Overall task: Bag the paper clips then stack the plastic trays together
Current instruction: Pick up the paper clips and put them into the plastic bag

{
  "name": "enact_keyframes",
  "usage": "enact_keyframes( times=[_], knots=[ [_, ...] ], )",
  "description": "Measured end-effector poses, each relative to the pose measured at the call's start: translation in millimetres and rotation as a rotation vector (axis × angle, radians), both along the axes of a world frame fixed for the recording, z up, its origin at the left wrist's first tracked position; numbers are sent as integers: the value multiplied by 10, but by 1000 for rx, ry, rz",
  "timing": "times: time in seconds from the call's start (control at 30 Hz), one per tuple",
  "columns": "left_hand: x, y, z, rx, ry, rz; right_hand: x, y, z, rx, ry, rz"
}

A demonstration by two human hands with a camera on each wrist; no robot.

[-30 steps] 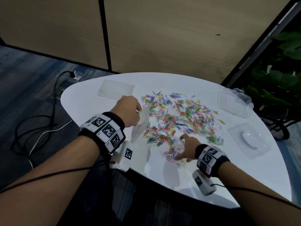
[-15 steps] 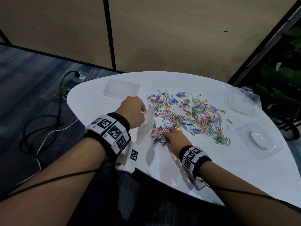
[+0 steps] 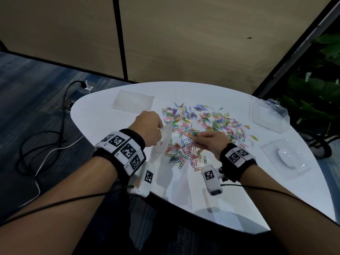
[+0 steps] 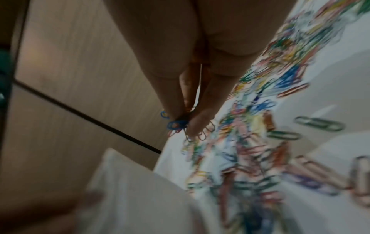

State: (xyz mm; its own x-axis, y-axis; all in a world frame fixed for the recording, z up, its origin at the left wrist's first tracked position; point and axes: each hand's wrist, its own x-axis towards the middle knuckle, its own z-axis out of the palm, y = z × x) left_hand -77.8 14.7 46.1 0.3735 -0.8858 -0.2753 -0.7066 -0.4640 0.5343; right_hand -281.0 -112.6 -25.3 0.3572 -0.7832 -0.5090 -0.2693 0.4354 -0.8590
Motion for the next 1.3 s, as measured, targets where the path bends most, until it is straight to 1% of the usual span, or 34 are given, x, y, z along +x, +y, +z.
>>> enact_keyframes(
  times=[0.07, 0.13, 0.17, 0.23, 0.4, 0.53, 0.63, 0.83, 0.93, 1.03, 1.1, 1.13, 1.17, 1.23, 1.27, 1.3],
  knots=[
    [-29, -12, -12, -3, 4, -10, 91, 46, 233, 56, -177, 0],
    [-57, -19, -25, -4, 8, -19, 176, 107, 391, 122, -307, 3],
    [-70, -24, -32, -4, 11, -20, 218, 143, 437, 146, -346, 6],
    [-95, -33, -41, -13, 13, -31, 307, 236, 472, 143, -347, 35],
    [-157, -44, -33, -49, 47, -65, 472, 449, 340, 40, -176, 96],
    [-181, -40, -36, -42, 80, -75, 581, 518, 291, 7, -125, 91],
    [-170, -40, -44, -42, 85, -73, 604, 524, 280, -47, -49, 171],
    [-143, -34, -53, -59, 97, -88, 651, 450, 203, -261, 322, 344],
    [-140, -26, -58, -63, 71, -83, 663, 480, 261, -286, 391, 439],
    [-155, -16, -63, -65, 71, -83, 627, 515, 306, -472, 516, 529],
    [-151, -17, -67, -66, 60, -80, 599, 529, 313, -515, 480, 570],
    [-139, -22, -72, -66, 51, -71, 583, 533, 319, -481, 408, 558],
    [-122, -27, -79, -66, 46, -53, 567, 524, 316, -426, 311, 512],
    [-78, -36, -81, -70, 52, -8, 500, 454, 296, -350, 137, 353],
    [-50, -40, -81, -72, 60, 9, 443, 405, 292, -335, 92, 289],
    [-24, -40, -75, -74, 68, 23, 366, 348, 275, -331, 102, 263]
  ],
)
